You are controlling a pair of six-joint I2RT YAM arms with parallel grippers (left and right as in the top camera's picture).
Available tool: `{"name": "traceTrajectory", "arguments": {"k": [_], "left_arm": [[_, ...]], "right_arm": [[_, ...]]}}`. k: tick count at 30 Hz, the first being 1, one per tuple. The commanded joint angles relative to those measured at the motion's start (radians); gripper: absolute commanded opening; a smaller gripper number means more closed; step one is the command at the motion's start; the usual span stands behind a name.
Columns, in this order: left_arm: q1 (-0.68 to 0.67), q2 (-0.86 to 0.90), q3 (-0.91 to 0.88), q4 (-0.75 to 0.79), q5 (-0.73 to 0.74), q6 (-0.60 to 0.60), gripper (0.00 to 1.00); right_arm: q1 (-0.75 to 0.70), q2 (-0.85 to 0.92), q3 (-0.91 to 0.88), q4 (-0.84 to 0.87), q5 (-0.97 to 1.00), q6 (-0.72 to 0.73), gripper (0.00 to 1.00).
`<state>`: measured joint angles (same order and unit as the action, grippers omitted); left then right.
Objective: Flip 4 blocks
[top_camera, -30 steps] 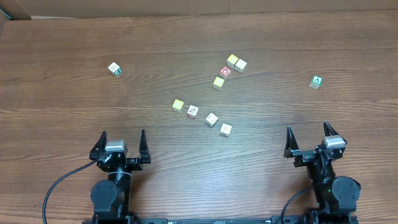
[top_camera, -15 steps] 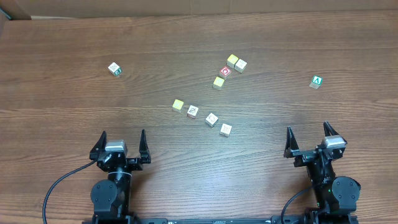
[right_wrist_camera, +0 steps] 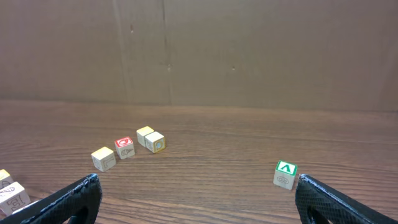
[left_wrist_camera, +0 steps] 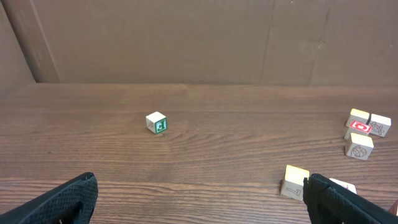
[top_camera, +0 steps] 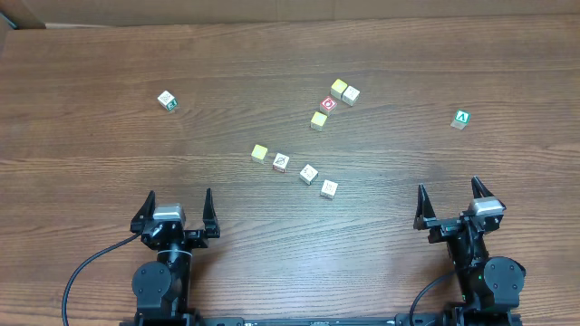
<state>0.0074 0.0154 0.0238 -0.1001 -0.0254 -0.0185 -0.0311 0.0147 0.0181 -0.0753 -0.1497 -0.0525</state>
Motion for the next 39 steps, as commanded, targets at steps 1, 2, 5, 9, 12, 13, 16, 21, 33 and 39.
{"name": "traceTrajectory", "arguments": {"k": [1,2,5,9,12,13,16,21,33,39], "left_arm": [[0.005,-0.011,-0.010,0.005,0.015,0.019,1.00],[0.005,-0.011,-0.010,0.005,0.015,0.019,0.99],[0.005,-0.011,-0.010,0.005,0.015,0.019,1.00],[0.005,-0.011,-0.010,0.005,0.015,0.019,1.00],[0.005,-0.011,-0.010,0.004,0.015,0.019,1.00],[0.005,-0.011,-0.010,0.005,0.015,0.019,1.00],[0.005,-0.011,-0.010,0.007,-0.008,0.027,1.00],[0.005,-0.011,-0.010,0.007,-0.006,0.026,1.00],[0.005,-0.011,-0.010,0.006,0.001,0.023,0.99],[0.005,0.010,-0.007,-0.001,0.019,0.023,1.00]], "right_arm": [[-0.003,-0.012,-0.010,0.003,0.006,-0.001,1.00],[-0.003,-0.012,-0.010,0.003,0.006,-0.001,1.00],[-0.003,-0.012,-0.010,0.003,0.006,-0.001,1.00],[-0.003,-0.012,-0.010,0.003,0.006,-0.001,1.00],[-0.003,-0.012,-0.010,0.004,0.006,-0.001,1.00],[-0.003,-0.012,-0.010,0.004,0.006,-0.001,1.00],[-0.003,-0.012,-0.010,0.004,0.006,-0.001,1.00],[-0.003,-0.012,-0.010,0.005,0.006,-0.001,1.00],[-0.003,-0.012,-0.010,0.020,-0.006,-0.001,1.00],[-0.003,-0.012,0.003,0.089,-0.141,-0.001,1.00]]}}
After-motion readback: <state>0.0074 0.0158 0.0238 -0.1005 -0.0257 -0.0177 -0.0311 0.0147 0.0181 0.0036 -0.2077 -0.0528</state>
